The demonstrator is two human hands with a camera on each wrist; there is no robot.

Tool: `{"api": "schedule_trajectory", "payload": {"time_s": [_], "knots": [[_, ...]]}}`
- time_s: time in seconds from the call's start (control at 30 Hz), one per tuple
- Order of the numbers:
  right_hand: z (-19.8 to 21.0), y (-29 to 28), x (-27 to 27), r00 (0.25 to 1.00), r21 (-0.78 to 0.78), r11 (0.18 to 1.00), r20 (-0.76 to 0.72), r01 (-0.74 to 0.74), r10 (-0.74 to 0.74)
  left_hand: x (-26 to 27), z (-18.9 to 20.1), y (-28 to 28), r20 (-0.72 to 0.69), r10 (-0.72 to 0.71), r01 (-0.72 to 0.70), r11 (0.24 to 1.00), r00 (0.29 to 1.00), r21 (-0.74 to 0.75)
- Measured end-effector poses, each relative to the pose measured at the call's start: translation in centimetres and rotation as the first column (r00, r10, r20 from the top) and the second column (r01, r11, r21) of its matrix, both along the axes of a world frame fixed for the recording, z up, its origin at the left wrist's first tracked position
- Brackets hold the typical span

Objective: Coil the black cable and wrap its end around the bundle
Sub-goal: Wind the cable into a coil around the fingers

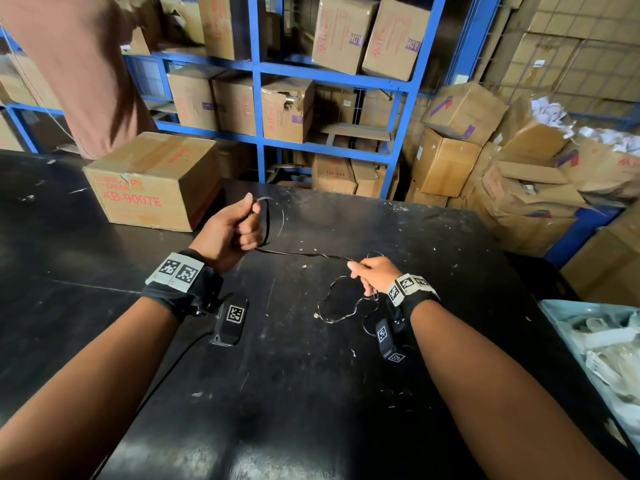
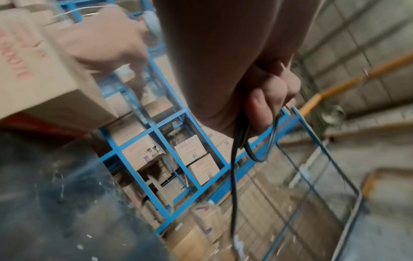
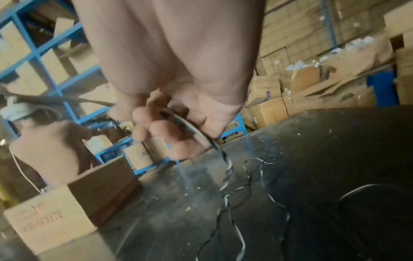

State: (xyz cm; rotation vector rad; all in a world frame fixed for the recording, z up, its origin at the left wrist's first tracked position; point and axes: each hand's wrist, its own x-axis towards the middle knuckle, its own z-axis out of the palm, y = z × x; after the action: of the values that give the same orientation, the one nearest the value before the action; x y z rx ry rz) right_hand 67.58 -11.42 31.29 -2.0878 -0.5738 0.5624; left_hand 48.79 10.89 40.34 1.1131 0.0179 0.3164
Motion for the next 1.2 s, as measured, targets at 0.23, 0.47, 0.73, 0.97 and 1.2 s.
{"api": "schedule_trajectory", "payload": {"time_s": [0.23, 0.47, 0.73, 0.97, 1.2], "knots": [[5.5, 3.4, 0.3, 0.946, 0.26, 0.912, -0.156, 0.317, -0.284, 1.9, -4.9, -2.9, -0.254, 0.06, 0.103, 0.807, 0.965, 0.581], [12.0, 5.6, -3.5, 0.967, 0.5, 0.86, -0.151, -0.103, 0.204, 4.2, -7.9, -4.2, -0.339, 0.146, 0.04, 0.873, 0.929, 0.486], [10.3, 5.2, -7.3, 0.93, 0.324, 0.889, -0.061, -0.324, 0.362, 5.3, -7.1, -1.7, -0.314, 0.316, -0.313, 0.948, 0.895, 0.061], [5.5, 5.7, -8.2, 0.914, 0.062, 0.915, -0.061, -0.398, 0.401, 4.8, -4.8, -0.6, -0.151, 0.187, -0.234, 0.877, 0.971, -0.42], [2.4, 5.5, -6.2, 0.942, 0.067, 0.94, -0.008, -0.333, 0.335, 3.0, -1.3, -2.1, -0.008, 0.013, -0.015, 0.968, 1.0, -0.251]]}}
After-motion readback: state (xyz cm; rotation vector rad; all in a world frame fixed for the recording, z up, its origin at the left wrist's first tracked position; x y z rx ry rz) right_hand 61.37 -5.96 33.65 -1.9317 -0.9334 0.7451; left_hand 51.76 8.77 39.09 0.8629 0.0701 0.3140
